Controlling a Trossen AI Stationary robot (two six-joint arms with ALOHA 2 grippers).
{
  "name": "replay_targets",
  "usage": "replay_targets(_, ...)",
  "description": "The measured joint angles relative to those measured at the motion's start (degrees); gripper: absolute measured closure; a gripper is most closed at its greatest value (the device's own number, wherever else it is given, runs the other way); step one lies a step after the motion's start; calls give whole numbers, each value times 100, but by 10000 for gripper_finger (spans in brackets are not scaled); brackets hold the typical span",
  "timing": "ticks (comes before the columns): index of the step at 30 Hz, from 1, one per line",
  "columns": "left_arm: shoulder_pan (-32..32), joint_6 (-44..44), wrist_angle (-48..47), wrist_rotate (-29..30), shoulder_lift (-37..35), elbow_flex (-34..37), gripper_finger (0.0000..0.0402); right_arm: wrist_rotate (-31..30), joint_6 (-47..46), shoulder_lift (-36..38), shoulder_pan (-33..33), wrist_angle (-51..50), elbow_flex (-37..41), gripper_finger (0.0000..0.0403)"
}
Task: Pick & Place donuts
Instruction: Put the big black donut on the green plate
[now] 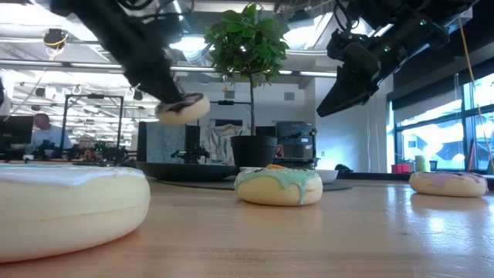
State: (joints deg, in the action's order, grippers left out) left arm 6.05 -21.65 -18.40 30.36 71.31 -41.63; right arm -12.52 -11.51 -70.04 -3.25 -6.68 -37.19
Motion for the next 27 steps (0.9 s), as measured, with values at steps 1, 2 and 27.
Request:
replay_targets(1, -231, -34, 11, 58, -56, 0, 363, -1, 0, 0, -1, 1, 0, 298)
replay_targets(2, -466, -95, 18, 2, -90, 0, 363, -1, 0, 0, 0, 3, 0, 298)
replay_targets(27, -3411, -154, 1093, -1831, 1443, -2, 359, -141, 297, 0, -33, 129, 2, 298)
